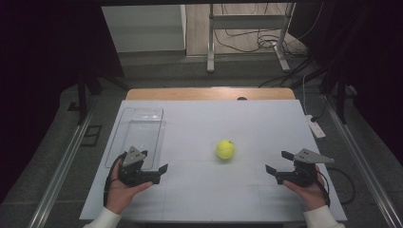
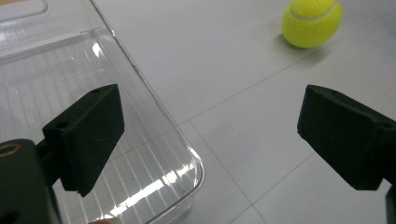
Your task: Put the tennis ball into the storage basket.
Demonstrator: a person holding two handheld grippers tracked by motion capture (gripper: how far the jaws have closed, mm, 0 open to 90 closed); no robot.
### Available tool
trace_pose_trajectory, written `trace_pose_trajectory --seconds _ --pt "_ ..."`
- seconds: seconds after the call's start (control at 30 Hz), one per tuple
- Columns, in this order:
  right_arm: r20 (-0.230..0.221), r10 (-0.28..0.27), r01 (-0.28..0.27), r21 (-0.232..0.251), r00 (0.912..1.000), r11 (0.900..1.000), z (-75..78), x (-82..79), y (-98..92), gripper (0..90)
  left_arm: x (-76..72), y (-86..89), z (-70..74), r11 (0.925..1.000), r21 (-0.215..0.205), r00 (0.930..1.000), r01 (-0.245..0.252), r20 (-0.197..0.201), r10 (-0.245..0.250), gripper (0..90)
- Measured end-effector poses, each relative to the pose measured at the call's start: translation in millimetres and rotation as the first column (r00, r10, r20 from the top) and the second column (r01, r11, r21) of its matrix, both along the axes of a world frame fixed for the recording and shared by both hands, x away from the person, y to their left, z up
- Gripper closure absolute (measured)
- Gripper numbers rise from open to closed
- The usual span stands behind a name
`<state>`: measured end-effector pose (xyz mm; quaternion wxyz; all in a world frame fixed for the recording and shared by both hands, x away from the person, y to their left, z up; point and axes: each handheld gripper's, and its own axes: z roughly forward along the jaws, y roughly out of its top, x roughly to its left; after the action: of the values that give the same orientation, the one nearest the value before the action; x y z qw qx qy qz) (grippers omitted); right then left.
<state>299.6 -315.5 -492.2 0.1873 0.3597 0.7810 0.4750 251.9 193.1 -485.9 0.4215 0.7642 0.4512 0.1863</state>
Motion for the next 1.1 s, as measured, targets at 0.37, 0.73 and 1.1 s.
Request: trace_pose_trajectory --seconds 0.37,0.73,1.1 --pt "-0.004 0.0 0.0 -0.004 1.0 1.0 -0.6 -0.6 0.6 12.3 3.2 -6.6 4.7 0.9996 0.01 0.9997 0.026 0.0 -0.026 8.7" --pt "-0.009 0.003 -0.003 -0.012 1.0 1.0 -1.9 0.1 2.1 12.3 7.4 -12.5 9.1 0.999 0.003 0.999 0.044 0.0 -0.044 9.2" --pt "-0.009 0.004 -0.004 -0.012 1.0 1.0 -2.3 0.6 2.4 12.4 11.2 -19.7 10.3 0.9979 0.007 0.9978 0.065 -0.012 -0.065 9.2"
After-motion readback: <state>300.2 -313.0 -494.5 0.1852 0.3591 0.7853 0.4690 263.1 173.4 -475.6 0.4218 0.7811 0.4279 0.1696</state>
